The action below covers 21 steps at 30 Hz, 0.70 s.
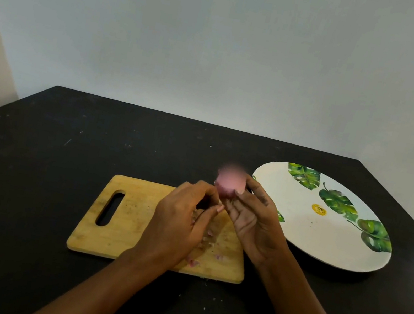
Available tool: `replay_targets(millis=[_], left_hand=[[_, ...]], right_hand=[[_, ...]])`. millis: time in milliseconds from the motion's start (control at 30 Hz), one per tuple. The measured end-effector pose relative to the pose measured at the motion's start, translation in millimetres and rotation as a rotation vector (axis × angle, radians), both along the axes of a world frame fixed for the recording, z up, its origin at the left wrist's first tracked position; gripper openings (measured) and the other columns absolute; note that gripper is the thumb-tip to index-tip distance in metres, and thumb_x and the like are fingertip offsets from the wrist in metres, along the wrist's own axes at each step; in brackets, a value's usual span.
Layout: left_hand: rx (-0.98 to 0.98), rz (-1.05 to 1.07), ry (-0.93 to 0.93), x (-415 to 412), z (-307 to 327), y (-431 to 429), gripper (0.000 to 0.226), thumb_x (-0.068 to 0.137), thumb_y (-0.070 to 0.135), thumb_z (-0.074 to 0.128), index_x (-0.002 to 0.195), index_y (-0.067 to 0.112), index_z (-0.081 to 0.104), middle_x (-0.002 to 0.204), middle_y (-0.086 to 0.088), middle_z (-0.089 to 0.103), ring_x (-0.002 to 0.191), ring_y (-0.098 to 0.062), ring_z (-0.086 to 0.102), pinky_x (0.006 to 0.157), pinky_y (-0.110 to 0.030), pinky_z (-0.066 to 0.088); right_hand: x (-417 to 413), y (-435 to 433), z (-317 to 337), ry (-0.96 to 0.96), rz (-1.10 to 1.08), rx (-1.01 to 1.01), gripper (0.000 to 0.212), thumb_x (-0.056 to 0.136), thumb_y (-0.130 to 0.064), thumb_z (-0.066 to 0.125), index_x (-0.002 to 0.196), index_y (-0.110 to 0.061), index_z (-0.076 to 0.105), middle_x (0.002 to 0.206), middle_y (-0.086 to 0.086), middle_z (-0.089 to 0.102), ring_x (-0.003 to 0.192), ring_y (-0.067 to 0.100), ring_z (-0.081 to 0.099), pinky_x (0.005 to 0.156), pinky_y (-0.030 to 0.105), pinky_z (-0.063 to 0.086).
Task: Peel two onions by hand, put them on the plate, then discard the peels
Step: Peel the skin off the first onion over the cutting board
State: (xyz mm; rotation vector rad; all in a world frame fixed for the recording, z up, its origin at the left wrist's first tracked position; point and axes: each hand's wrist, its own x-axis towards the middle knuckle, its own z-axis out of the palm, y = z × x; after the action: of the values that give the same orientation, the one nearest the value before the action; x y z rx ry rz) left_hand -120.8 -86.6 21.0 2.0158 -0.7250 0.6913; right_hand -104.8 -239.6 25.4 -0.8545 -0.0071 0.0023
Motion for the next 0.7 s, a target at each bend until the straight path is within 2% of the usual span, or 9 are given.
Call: replay_targets(millis=[67,167,233,367,500,700], left_hand=[[-0.001,0.021,-0.002,-1,1,0,0.014,0.088,0.034,0.051,0.101,0.033,0.048,0.081,0.018,0.054,0.071,-0.001,0.057,0.059,-0.012,0.048],[-0.06,0.071,0.02,-1,2,0,0.047,0.084,0.019,0.052,0.123,0.033,0.032,0.093,0.023,0.05,0.078,-0.003,0.058,0.059,-0.01,0.048],[-0.092,0.08,0.023,-1,3,1,0.061,0.081,0.014,0.054,0.129,0.039,0.026,0.102,0.027,0.047,0.083,-0.003,0.059,0.063,-0.01,0.05],[-0.145,0.078,0.057,1,4,2,0.071,0.081,0.019,0.071,0.125,0.049,0.025,0.112,0.008,0.056,0.092,-0.005,0.059,0.07,-0.018,0.054],[-0.098,0.093,0.044,3,2,3,0.077,0.072,0.018,0.078,0.124,0.047,0.029,0.108,0.005,0.057,0.09,-0.006,0.058,0.07,-0.021,0.054],[-0.112,0.113,0.026,4,4,5,0.076,0.071,0.007,0.078,0.123,0.037,0.032,0.099,0.009,0.054,0.086,0.0,0.056,0.074,-0.005,0.045]], right_hand=[[0,0,0,-0.004,0.004,0.007,0.044,0.072,0.001,0.062,0.115,-0.008,0.059,0.13,0.023,0.057,0.112,0.036,0.063,0.088,0.036,0.056],[-1,2,2,-0.02,0.021,-0.003,0.047,0.07,0.005,0.071,0.113,-0.008,0.061,0.123,0.02,0.062,0.109,0.036,0.065,0.086,0.038,0.057],[-1,2,2,-0.043,0.051,0.0,0.051,0.064,0.009,0.077,0.11,-0.009,0.063,0.114,0.016,0.067,0.106,0.035,0.067,0.082,0.038,0.059],[-5,5,3,-0.076,0.093,-0.024,0.05,0.068,0.014,0.067,0.112,-0.008,0.062,0.106,0.011,0.072,0.101,0.031,0.069,0.075,0.034,0.06],[-6,6,3,-0.094,0.104,-0.072,0.056,0.063,0.016,0.068,0.113,-0.009,0.062,0.106,0.009,0.072,0.103,0.03,0.069,0.075,0.034,0.059],[-8,12,3,-0.106,0.128,-0.076,0.064,0.055,0.021,0.076,0.11,-0.008,0.062,0.106,0.012,0.071,0.098,0.029,0.07,0.071,0.032,0.059]])
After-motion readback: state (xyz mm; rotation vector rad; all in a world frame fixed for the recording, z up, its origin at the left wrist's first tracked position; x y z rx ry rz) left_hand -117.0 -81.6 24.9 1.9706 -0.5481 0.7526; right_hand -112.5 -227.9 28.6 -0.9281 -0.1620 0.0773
